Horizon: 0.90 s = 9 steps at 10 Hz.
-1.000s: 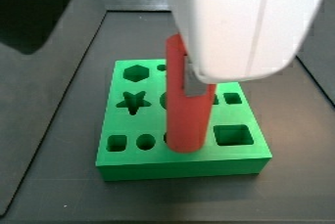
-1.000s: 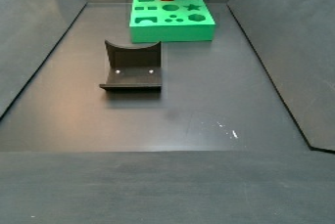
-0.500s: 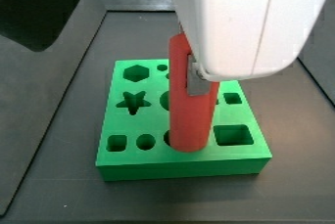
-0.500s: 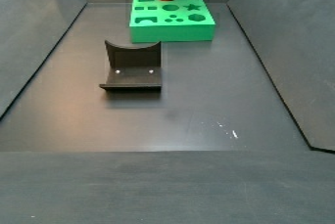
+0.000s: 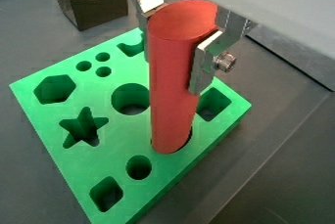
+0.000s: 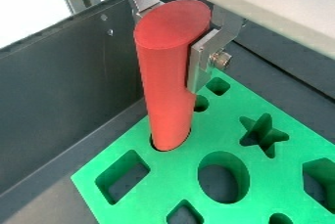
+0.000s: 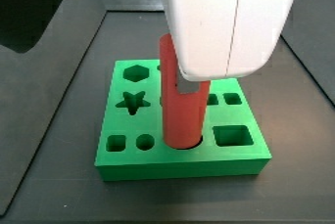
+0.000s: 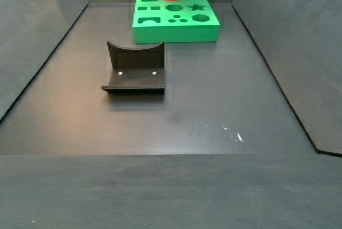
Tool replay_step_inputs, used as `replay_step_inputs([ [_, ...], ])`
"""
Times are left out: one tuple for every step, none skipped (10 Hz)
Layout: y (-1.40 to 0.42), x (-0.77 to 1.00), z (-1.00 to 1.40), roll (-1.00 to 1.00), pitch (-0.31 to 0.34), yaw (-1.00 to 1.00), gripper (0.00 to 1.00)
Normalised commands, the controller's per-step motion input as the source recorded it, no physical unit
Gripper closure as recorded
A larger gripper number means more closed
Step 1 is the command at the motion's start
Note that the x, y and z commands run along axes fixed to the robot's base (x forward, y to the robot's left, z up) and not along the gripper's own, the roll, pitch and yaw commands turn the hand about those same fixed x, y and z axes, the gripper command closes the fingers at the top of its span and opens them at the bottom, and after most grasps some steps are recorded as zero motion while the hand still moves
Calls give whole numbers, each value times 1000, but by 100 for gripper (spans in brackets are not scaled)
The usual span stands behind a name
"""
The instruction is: Insert the oval object.
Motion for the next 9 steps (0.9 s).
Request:
replay_step_inputs([
  [0,163,-37,99,70,0,100],
  [0,149,-54,181,87,-83,100],
  [0,131,-80,201,93,-83,100],
  [0,111,-126,203,80,-60,100],
  [0,71,-123,200,73,-51,100],
  [26,46,-146,204,69,-66,100],
  [29,6,-217,157,41,-69,100],
  [23,0,-303,127,21,-60,100],
  [3,37,-280,53,10,-51,100],
])
